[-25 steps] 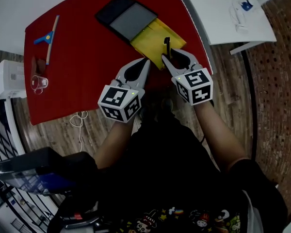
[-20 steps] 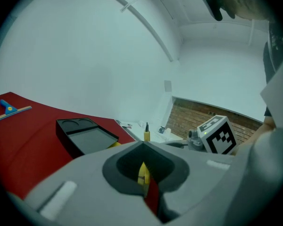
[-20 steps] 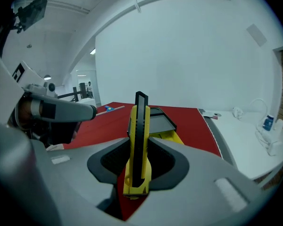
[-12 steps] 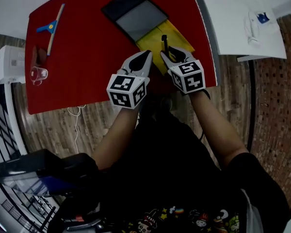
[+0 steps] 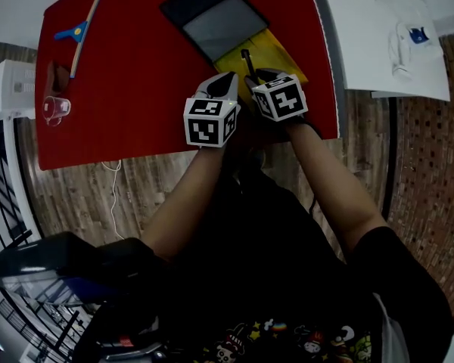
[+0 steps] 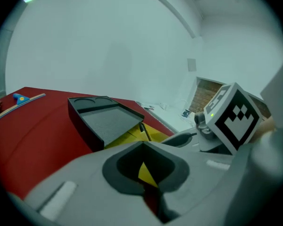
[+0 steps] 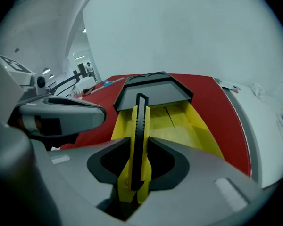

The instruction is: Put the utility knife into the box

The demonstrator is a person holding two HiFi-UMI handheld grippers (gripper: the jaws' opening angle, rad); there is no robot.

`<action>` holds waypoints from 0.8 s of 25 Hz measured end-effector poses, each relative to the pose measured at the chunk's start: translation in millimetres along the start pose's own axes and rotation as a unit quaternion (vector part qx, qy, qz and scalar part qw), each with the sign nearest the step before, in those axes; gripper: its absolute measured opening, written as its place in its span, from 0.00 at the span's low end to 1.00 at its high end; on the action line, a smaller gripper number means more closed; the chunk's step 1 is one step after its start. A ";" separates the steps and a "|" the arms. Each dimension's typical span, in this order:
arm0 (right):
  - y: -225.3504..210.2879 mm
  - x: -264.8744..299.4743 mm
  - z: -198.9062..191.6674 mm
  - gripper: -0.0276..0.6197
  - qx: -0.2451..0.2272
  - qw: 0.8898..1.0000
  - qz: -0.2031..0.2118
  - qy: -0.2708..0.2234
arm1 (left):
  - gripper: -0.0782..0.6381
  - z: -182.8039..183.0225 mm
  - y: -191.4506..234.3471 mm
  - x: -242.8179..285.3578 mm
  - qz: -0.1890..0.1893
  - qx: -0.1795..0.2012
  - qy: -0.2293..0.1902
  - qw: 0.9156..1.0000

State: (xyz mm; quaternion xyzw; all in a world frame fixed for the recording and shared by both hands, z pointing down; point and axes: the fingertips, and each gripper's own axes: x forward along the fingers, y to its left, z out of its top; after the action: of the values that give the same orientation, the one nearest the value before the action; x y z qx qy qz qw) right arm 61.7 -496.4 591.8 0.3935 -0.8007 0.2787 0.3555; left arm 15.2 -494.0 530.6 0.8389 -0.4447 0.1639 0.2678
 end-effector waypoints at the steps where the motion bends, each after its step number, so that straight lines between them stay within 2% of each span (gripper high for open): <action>1: -1.0 2.3 -0.4 0.26 0.000 1.000 0.000 0.009 | 0.11 -0.1 1.6 0.7 0.003 0.001 -0.002 1.000; 8: -3.5 15.9 -2.4 0.26 -0.020 0.998 -0.004 0.055 | 0.11 -3.8 9.1 5.4 0.009 -0.005 0.003 1.000; 20: 1.9 31.9 -11.8 0.26 -0.044 0.995 -0.006 0.087 | 0.11 -11.2 16.0 6.5 0.012 -0.011 0.014 1.000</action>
State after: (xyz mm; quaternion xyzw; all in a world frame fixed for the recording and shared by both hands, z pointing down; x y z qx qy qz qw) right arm 50.3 -500.6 623.7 0.3567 -0.7759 0.2739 0.4425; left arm 5.0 -499.0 547.8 0.8283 -0.4526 0.1739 0.2809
